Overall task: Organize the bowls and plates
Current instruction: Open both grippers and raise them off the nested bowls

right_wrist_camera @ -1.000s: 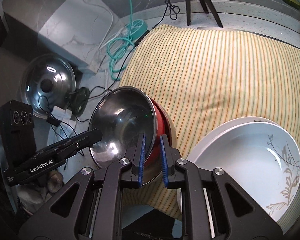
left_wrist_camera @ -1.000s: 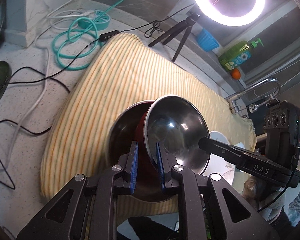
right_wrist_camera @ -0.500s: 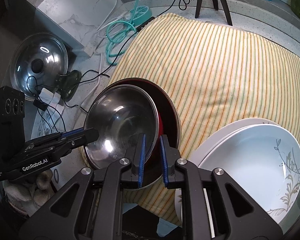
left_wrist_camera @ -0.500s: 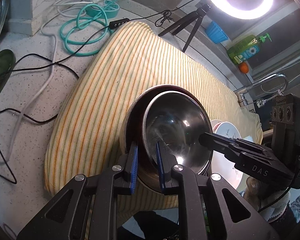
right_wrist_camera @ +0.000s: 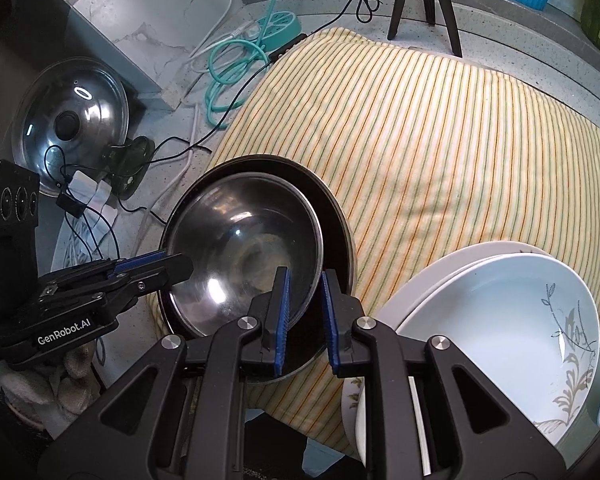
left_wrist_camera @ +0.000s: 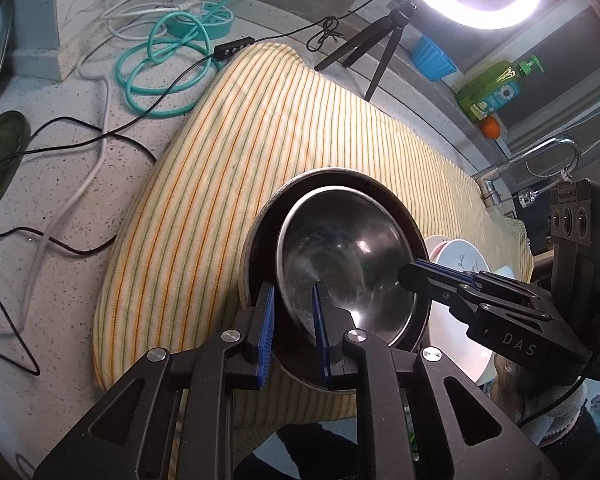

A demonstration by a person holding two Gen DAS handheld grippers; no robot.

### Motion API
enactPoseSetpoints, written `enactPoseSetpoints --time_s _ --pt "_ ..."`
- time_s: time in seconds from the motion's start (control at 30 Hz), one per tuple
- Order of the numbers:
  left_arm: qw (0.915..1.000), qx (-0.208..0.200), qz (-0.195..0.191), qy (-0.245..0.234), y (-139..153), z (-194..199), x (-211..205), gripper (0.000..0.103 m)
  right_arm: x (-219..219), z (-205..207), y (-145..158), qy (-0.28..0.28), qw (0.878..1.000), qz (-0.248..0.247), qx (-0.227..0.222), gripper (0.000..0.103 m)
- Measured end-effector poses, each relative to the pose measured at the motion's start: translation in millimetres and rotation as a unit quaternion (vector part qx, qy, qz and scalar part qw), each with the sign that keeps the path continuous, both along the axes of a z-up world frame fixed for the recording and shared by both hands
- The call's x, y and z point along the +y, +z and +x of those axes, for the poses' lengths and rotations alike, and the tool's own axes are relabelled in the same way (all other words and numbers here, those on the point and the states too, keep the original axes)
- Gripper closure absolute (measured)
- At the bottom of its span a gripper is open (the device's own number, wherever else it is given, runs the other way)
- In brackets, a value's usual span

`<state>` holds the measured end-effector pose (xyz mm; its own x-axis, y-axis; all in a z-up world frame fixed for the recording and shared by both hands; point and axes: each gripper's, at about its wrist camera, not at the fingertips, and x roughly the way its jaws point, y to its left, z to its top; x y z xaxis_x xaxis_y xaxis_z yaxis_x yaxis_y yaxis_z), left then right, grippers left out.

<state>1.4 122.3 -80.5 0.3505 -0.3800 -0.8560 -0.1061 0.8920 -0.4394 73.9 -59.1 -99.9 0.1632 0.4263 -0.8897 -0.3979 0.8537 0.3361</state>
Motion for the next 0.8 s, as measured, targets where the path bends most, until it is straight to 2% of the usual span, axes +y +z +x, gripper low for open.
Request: enactPoseSetpoints --time_s 0.13,0.2,0.33,0.47,0.57,0.6,0.8 --pt "1.0000 -0.003 -0.002 0.005 3 0 2 0.080 -3 -1 6 -0.003 1.000 0.015 -0.005 0.073" --pt "1.0000 -0.006 -0.005 0.002 5 0 1 0.076 -4 -3 11 -0.001 1.000 0.023 -0.014 0.062" --pt "0.9999 -0.014 0.002 0.000 11 -1 -1 0.073 -5 -9 24 0.006 0.999 0.033 -0.032 0.055" --pt "0.9994 -0.030 0.015 0.000 21 -2 -3 0.072 -12 -16 40 0.004 0.997 0.035 -0.065 0.042" --pt "0.9987 -0.043 0.027 -0.007 30 0 -9 0.061 -21 -22 51 0.007 0.995 0.027 -0.099 0.031" --pt "0.9981 -0.049 0.036 -0.010 33 0 -12 0.061 -25 -24 54 0.008 0.994 0.024 -0.109 0.027" --pt "0.9926 -0.078 0.082 -0.043 47 3 -41 0.061 -66 -28 59 -0.020 0.991 0.006 -0.134 0.024"
